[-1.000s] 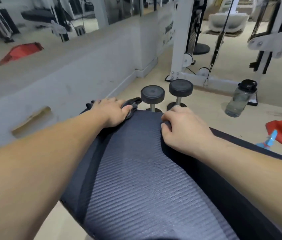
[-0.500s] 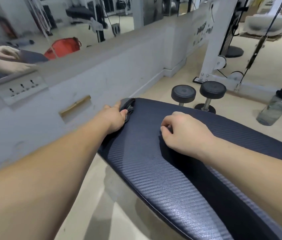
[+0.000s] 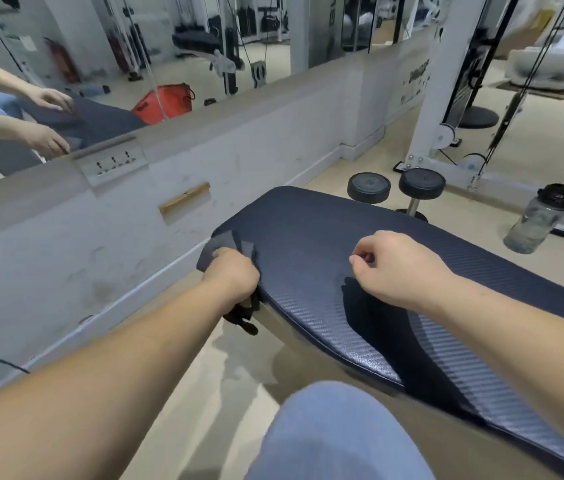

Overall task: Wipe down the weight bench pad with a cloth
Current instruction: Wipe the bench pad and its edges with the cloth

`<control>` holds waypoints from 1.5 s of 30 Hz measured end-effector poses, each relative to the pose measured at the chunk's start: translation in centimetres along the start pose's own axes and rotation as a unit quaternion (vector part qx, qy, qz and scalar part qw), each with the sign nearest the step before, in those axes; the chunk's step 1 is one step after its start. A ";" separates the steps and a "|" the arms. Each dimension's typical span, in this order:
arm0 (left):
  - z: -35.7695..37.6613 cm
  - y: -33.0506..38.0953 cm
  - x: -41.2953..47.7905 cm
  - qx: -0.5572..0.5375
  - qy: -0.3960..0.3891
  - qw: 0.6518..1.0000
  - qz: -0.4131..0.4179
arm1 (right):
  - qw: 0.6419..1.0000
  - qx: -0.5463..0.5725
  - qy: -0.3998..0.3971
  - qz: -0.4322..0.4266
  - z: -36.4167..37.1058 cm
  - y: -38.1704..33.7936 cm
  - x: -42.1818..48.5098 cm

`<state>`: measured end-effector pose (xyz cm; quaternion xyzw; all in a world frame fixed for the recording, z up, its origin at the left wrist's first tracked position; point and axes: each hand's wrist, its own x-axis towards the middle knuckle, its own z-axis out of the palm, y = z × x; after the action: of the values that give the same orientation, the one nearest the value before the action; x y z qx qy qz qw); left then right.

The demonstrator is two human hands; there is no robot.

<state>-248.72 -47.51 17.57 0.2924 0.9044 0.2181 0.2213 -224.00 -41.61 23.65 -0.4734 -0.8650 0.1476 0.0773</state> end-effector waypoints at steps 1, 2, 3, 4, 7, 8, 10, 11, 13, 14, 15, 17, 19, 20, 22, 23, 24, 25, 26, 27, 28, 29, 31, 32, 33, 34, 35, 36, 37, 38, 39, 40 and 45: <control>0.2 0.6 -1.5 -0.020 -0.016 1.000 0.004 | 1.000 0.001 0.000 0.002 -0.2 0.4 -1.0; 0.3 1.0 -2.9 -0.040 -0.036 0.999 0.001 | 1.000 0.003 0.000 0.003 -0.3 0.7 -1.9; 0.3 1.2 -3.9 -0.073 -0.052 0.996 -0.005 | 1.000 0.009 -0.001 0.005 -0.4 1.1 -2.8; 0.4 1.4 -5.0 -0.098 -0.068 0.993 -0.008 | 1.000 0.016 0.000 0.010 -0.5 1.6 -3.7; 0.7 2.8 -8.4 -0.108 -0.093 0.990 -0.023 | 0.999 0.044 0.004 0.025 -1.2 2.9 -6.0; 1.1 3.2 -9.5 -0.095 -0.096 0.990 -0.026 | 0.998 0.056 0.004 0.030 -1.3 3.3 -6.8; 2.6 3.7 -11.9 -0.085 -0.084 0.992 -0.030 | 0.997 0.074 0.004 0.036 -1.4 4.3 -8.5; 3.6 3.5 -13.2 -0.093 -0.077 0.992 -0.033 | 0.997 0.073 0.005 0.036 -1.5 4.8 -9.4; 5.5 2.7 -16.0 -0.148 -0.032 0.987 -0.049 | 0.998 0.051 0.003 0.029 -1.5 6.2 -11.2; 6.5 2.4 -17.7 -0.189 -0.008 0.980 -0.055 | 0.999 0.031 -0.004 0.026 -1.6 7.0 -12.1; 7.5 2.2 -19.3 -0.226 0.007 0.973 -0.055 | 1.000 0.011 -0.013 0.023 -1.7 7.9 -13.0; 10.0 2.6 -22.5 -0.286 -0.013 0.956 -0.061 | 0.999 -0.028 -0.033 0.017 -2.1 9.7 -14.8; 12.5 3.8 -26.1 -0.322 -0.045 0.944 -0.058 | 0.998 -0.049 -0.045 0.011 -2.5 11.5 -16.7; 14.0 4.5 -27.7 -0.330 -0.053 0.941 -0.055 | 0.998 -0.050 -0.044 0.010 -2.6 12.3 -17.8; 16.5 6.0 -30.5 -0.336 -0.047 0.939 -0.047 | 0.999 -0.037 -0.028 0.020 -2.8 13.9 -19.8; 17.8 6.5 -31.6 -0.333 -0.046 0.941 -0.043 | 0.999 -0.025 -0.016 0.030 -3.0 14.7 -20.7; 18.8 7.0 -32.7 -0.333 -0.051 0.941 -0.039 | 0.999 -0.012 -0.006 0.043 -3.2 15.3 -21.4; 19.8 7.5 -33.9 -0.332 -0.060 0.941 -0.033 | 0.998 0.002 0.000 0.060 -3.6 16.0 -22.0; 20.9 7.9 -35.0 -0.331 -0.074 0.940 -0.025 | 0.997 0.019 0.004 0.080 -4.0 16.7 -22.4; 21.9 8.4 -36.1 -0.330 -0.085 0.940 -0.014 | 0.995 0.032 0.006 0.098 -4.5 17.4 -22.7; 22.8 8.8 -37.2 -0.328 -0.092 0.940 -0.004 | 0.993 0.040 0.007 0.111 -5.0 18.0 -23.1; 23.3 9.3 -38.2 -0.326 -0.098 0.940 0.006 | 0.992 0.042 0.006 0.121 -5.3 18.7 -23.6; 24.1 9.9 -39.8 -0.319 -0.111 0.941 0.011 | 0.989 0.038 -0.011 0.144 -5.9 19.8 -25.0; 24.5 10.0 -40.5 -0.315 -0.116 0.942 0.014 | 0.987 0.038 -0.023 0.157 -6.1 20.3 -25.8; 25.0 10.0 -41.2 -0.311 -0.123 0.942 0.021 | 0.984 0.041 -0.030 0.169 -6.3 20.7 -26.7; 25.4 10.1 -42.1 -0.309 -0.135 0.941 0.030 | 0.982 0.045 -0.035 0.180 -6.5 21.1 -27.7; 25.7 10.2 -43.1 -0.313 -0.152 0.937 0.038 | 0.980 0.048 -0.041 0.190 -6.7 21.5 -28.7; 26.1 10.4 -44.2 -0.317 -0.176 0.931 0.043 | 0.977 0.048 -0.052 0.201 -6.9 21.8 -29.8; 26.4 10.7 -45.5 -0.318 -0.204 0.925 0.046 | 0.972 0.049 -0.072 0.218 -7.3 22.1 -31.1; 26.7 11.0 -46.8 -0.314 -0.232 0.919 0.052 | 0.963 0.058 -0.099 0.243 -7.7 22.5 -32.5; 27.0 11.3 -48.2 -0.309 -0.260 0.913 0.058 | 0.950 0.078 -0.127 0.273 -8.3 22.8 -34.1; 27.3 11.7 -49.6 -0.307 -0.289 0.904 0.064 | 0.935 0.098 -0.154 0.305 -8.9 23.1 -35.7; 28.3 14.3 -53.8 -0.300 -0.388 0.871 0.021 | 0.846 0.170 -0.230 0.450 -11.0 25.1 -44.2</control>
<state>-188.24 -63.16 16.89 0.2917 0.6302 0.3525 0.6272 -177.15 -64.00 26.04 -0.7426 -0.5112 0.4157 -0.1195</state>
